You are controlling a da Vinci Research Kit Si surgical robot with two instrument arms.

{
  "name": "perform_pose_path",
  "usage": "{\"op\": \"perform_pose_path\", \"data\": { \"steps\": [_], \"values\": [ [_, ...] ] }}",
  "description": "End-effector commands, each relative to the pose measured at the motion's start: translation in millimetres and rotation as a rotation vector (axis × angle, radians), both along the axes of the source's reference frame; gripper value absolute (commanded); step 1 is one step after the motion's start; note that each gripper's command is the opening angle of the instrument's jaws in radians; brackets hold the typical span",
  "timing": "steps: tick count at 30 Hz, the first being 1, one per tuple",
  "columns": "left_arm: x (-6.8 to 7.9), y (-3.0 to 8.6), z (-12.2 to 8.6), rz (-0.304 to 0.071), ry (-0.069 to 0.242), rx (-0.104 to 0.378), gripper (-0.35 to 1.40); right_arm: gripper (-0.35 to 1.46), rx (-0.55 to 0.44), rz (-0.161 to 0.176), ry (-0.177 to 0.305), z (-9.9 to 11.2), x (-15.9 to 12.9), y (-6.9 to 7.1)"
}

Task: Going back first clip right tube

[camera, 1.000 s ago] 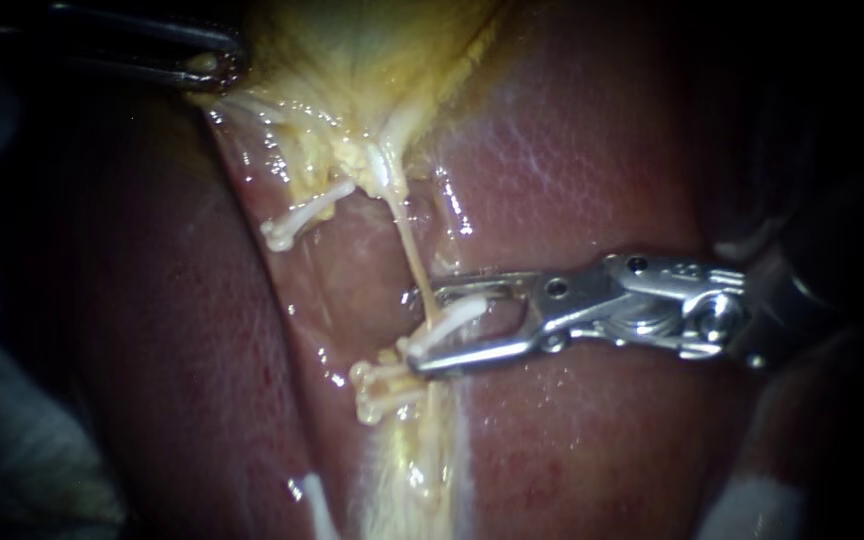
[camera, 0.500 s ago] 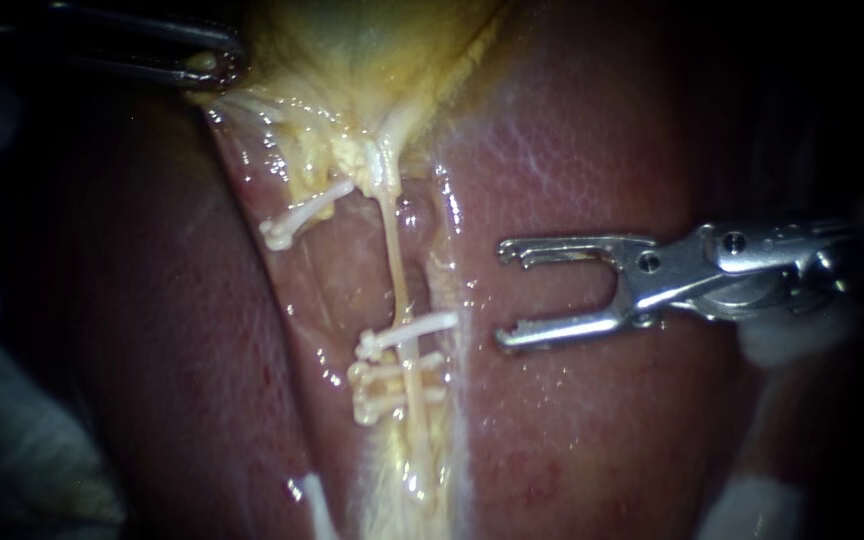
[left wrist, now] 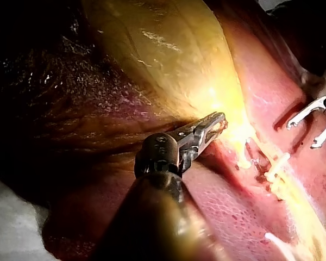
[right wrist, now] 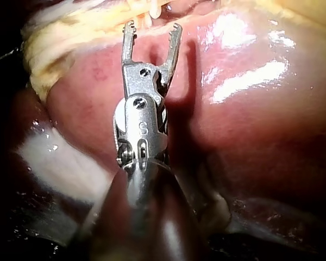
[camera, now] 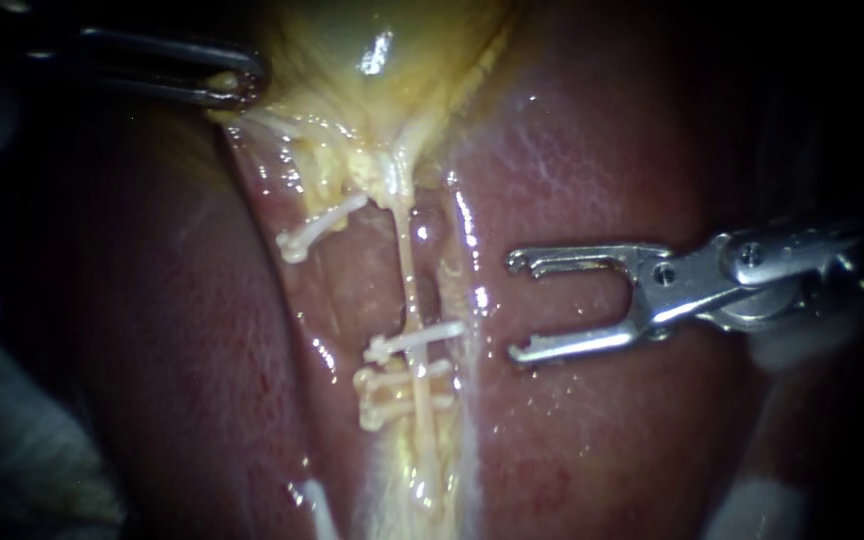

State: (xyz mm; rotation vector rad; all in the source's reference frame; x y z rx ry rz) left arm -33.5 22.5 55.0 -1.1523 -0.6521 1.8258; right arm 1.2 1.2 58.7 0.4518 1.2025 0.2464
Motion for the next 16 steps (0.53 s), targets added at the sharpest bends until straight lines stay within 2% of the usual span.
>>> {"op": "perform_pose_path", "data": {
  "steps": [1, 6, 16],
  "values": [
    [-0.4, -0.2, 0.6, 0.007, 0.002, -0.001, -0.35, 0.50, 0.000, 0.000, 0.000, -0.1, -0.1, 0.0],
    [-1.2, -0.7, 2.2, 0.020, 0.003, 0.003, -0.35, 0.50, 0.001, -0.004, -0.001, -0.4, -0.4, 0.0],
    [-0.8, -0.5, 1.7, 0.022, 0.000, 0.006, -0.35, 0.50, 0.001, -0.003, -0.002, -0.3, -0.3, 0.0]
  ]
}}
